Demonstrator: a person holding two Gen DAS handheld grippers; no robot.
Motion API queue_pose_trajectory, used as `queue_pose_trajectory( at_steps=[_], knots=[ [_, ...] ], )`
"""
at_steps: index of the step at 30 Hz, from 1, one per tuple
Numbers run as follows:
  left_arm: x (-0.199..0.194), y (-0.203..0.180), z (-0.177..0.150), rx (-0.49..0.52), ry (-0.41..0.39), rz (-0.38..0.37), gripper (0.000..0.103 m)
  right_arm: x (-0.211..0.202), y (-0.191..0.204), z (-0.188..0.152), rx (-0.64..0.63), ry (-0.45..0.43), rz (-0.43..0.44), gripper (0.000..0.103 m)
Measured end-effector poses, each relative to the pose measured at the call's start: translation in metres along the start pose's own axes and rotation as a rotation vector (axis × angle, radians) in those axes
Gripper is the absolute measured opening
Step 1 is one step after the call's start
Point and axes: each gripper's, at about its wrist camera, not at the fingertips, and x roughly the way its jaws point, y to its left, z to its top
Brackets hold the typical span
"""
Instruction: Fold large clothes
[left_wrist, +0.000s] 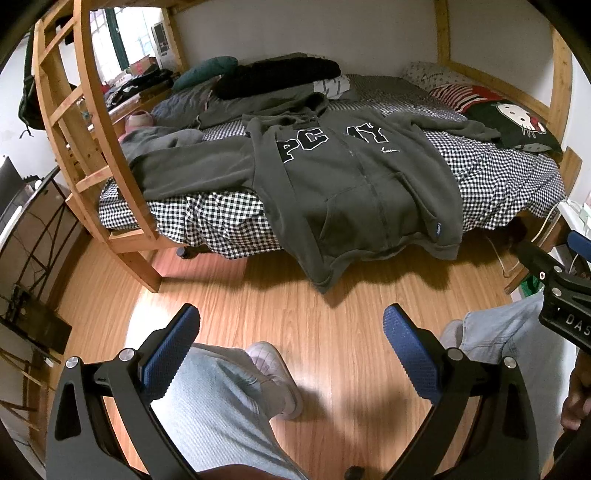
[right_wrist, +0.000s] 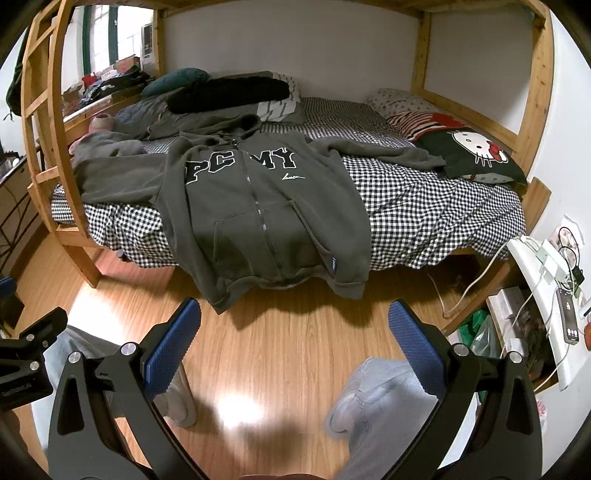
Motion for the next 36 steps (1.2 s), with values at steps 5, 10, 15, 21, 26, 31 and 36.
queue_pose_trajectory(
  at_steps=[5,10,15,21,26,31,36],
  knots=[
    [0.0,-0.001,0.0,0.002,0.0,0.0,0.098,-0.001,0.0,0.001,-0.001,0.001,0.001,0.1],
    [0.001,0.0,0.001,0.002,0.002,-0.002,0.098,0.0,-0.001,0.0,-0.003,0.003,0.004,0.1],
    [0.0,0.0,0.002,0.002,0.003,-0.002,0.098,0.001,0.001,0.001,-0.002,0.002,0.004,0.1],
    [0.001,-0.001,0.002,0.003,0.007,-0.002,0.098,-0.001,0.0,0.0,-0.001,0.003,0.007,0.1],
    [0.009,0.003,0.006,-0.001,0.014,0.011,0.098,0.011,0.005,0.0,0.004,0.01,0.012,0.1],
    [0.044,0.021,0.029,-0.049,0.037,0.052,0.098,0.038,0.011,0.013,-0.025,0.03,-0.005,0.1],
    [0.08,0.03,0.057,-0.063,0.033,0.102,0.098,0.075,0.018,0.033,-0.04,0.047,0.011,0.1]
  ],
)
